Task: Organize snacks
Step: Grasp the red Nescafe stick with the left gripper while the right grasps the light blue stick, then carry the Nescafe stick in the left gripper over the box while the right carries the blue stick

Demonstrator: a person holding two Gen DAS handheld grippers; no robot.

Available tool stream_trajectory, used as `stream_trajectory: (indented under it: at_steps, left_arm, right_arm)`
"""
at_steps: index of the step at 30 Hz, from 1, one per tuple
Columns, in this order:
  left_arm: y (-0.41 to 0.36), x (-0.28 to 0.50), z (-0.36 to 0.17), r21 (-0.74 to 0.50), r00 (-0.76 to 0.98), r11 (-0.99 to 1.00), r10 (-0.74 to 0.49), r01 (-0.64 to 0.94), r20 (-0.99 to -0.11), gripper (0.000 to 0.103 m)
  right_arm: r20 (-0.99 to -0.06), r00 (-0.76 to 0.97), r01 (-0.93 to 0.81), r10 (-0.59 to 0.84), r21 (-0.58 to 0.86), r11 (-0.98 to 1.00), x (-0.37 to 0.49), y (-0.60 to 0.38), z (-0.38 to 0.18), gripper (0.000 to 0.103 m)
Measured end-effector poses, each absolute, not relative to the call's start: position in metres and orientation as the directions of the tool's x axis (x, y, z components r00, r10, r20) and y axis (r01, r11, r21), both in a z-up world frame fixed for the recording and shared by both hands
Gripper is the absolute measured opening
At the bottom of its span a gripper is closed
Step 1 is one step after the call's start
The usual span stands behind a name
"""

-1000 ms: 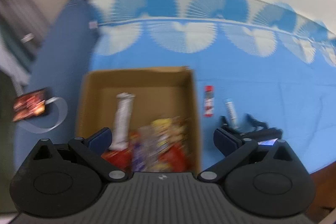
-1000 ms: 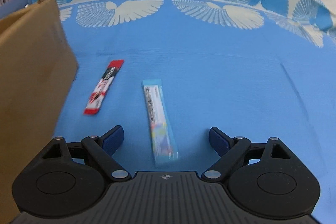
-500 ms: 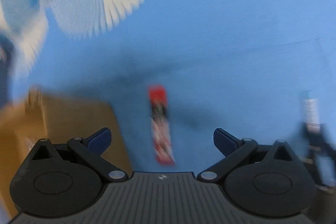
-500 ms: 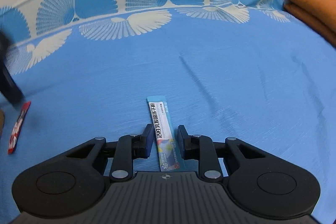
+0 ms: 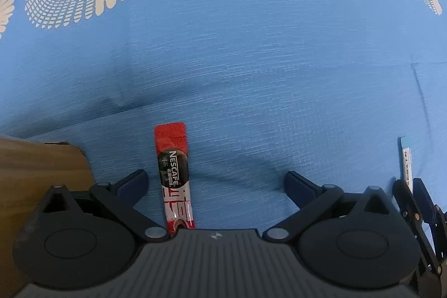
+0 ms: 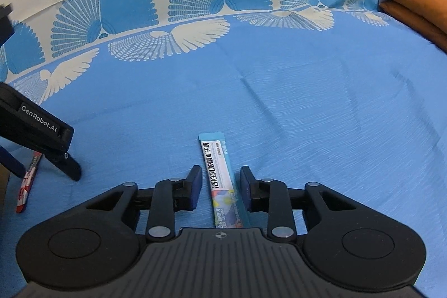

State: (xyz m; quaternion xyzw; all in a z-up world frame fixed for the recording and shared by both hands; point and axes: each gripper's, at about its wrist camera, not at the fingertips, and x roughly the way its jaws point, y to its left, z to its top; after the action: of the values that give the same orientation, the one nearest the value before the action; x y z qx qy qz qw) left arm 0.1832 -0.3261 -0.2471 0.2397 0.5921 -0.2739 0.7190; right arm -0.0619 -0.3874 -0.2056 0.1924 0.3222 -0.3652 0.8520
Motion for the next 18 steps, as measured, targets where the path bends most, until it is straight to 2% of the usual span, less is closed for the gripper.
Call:
stream_trajectory:
  at_steps: [1, 3, 4, 5, 7, 11, 18]
  left_arm:
    - [-0.324, 0.184, -0.247, 0.021, 0.15, 0.743, -0.107, 0.669, -0.983, 0.102]
    - [-0.318, 0.185, -0.241, 0.013, 0.167, 0.777, -0.119, 0.629, -0.979, 0.089]
    - [-0.316, 0.185, -0.235, 0.008, 0.182, 0.788, -0.133, 0.616, -0.974, 0.063]
    - [-0.313, 0.184, -0.228, -0.002, 0.19, 0.787, -0.152, 0.616, -0.97, 0.017]
    - [-0.299, 0.186, -0.217, -0.081, 0.144, 0.801, -0.205, 0.594, -0.968, 0.018]
    - [-0.287, 0.168, -0.187, -0.1, 0.185, 0.787, -0.263, 0.609, -0.947, 0.017]
    - [-0.251, 0.094, -0.093, -0.136, 0.24, 0.719, -0.396, 0.682, -0.887, 0.017]
  right_arm:
    - [-0.689, 0.524, 0.745, -0.5, 0.087, 0.661, -0.062, -0.387, -0.206, 0.035]
    - [-0.692, 0.523, 0.745, -0.497, 0.087, 0.662, -0.062, -0.387, -0.205, 0.035]
    - [-0.694, 0.521, 0.745, -0.497, 0.085, 0.662, -0.063, -0.387, -0.204, 0.033]
    - [-0.695, 0.515, 0.748, -0.502, 0.077, 0.66, -0.062, -0.386, -0.204, 0.023]
    - [-0.692, 0.523, 0.745, -0.497, 0.087, 0.662, -0.063, -0.386, -0.203, 0.021]
    - [-0.678, 0.537, 0.746, -0.502, 0.103, 0.658, -0.066, -0.385, -0.196, 0.018]
    - [-0.606, 0.61, 0.717, -0.51, 0.149, 0.681, -0.111, -0.352, -0.13, 0.018]
